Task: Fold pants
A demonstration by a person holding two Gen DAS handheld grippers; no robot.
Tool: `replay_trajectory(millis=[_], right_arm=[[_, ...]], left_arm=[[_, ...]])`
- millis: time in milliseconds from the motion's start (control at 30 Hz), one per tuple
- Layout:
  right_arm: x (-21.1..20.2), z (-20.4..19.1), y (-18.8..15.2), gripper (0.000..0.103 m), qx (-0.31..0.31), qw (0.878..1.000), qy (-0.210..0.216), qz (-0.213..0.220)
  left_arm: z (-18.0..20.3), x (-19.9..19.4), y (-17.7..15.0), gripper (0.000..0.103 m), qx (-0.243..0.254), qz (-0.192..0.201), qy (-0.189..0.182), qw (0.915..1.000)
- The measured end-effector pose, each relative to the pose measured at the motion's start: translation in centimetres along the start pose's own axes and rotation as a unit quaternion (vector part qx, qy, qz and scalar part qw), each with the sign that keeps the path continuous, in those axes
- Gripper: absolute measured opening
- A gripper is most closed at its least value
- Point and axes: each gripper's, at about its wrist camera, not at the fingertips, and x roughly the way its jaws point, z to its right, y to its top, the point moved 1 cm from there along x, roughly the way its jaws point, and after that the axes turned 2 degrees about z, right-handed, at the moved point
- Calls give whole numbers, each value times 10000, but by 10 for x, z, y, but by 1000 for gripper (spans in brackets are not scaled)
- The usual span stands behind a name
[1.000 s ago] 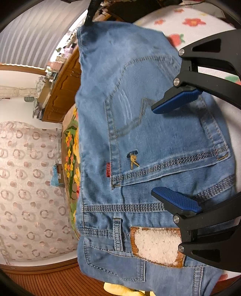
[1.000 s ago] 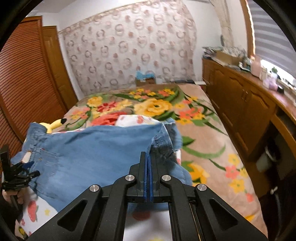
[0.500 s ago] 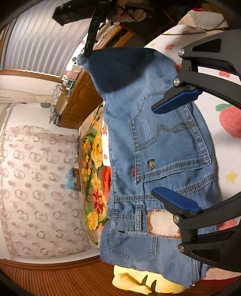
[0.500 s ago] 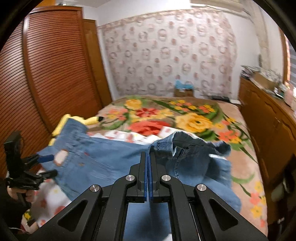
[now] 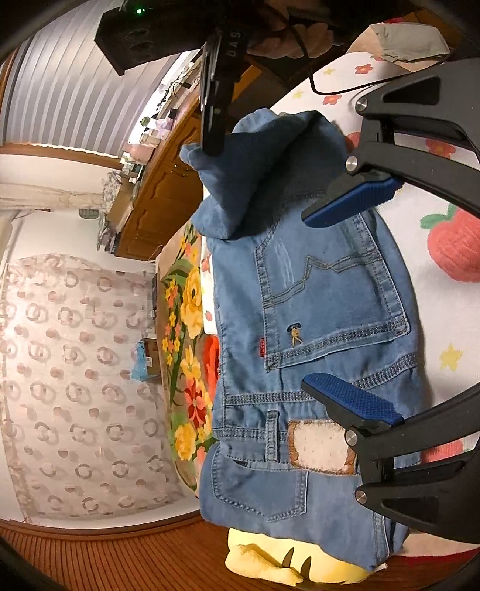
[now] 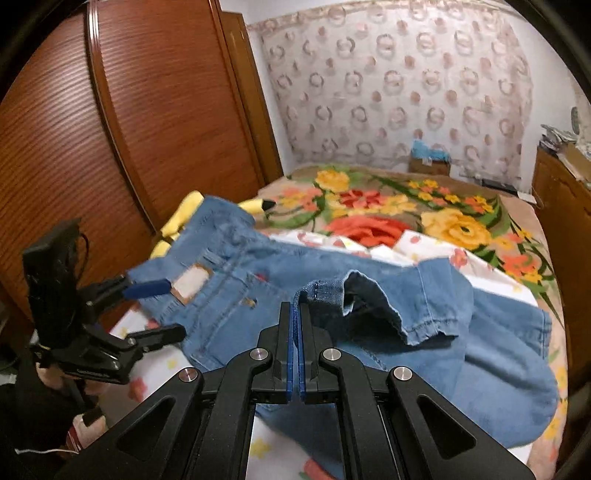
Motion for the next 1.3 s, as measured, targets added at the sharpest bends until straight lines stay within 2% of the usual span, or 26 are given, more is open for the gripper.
replay_trajectory(millis=[33, 100, 133, 167, 267, 367, 567, 733, 867, 1100, 1300], right_arm=[[1, 6, -1, 4, 17, 10000, -27, -20], [-1, 15, 0, 16, 6, 9999, -117, 21], [-2, 24, -1, 29, 9, 9997, -220, 53], [-4, 31, 0, 36, 21, 9995, -313, 93], [-5, 49, -4, 37, 27, 9987, -485, 126], [1, 68, -13, 38, -25, 9964, -852, 24], [45, 104, -35, 38, 52, 9899, -1343, -445], [91, 122, -47, 38, 194, 9865, -1383, -856], [111, 131, -49, 38, 255, 9864, -1313, -958], [123, 120, -49, 47, 88, 9869, -1436, -724], [119, 113, -52, 51, 103, 9862, -1489, -723]], left_arm=[[1, 2, -1, 82, -6, -26, -1, 10000], [2, 7, -2, 82, -8, -74, -7, 10000], [4, 10, -2, 82, 1, -102, -11, 9999], [4, 12, -1, 82, 3, -118, -14, 9999], [10, 21, 0, 82, 12, -183, -41, 9998], [17, 30, 2, 82, 46, -253, -79, 9996], [30, 48, 6, 82, 136, -414, -110, 9990], [38, 55, 9, 82, 167, -470, -153, 9986], [43, 57, 14, 82, 203, -488, -199, 9984], [54, 67, 23, 82, 210, -557, -302, 9978], [66, 67, 29, 82, 215, -477, -382, 9979]])
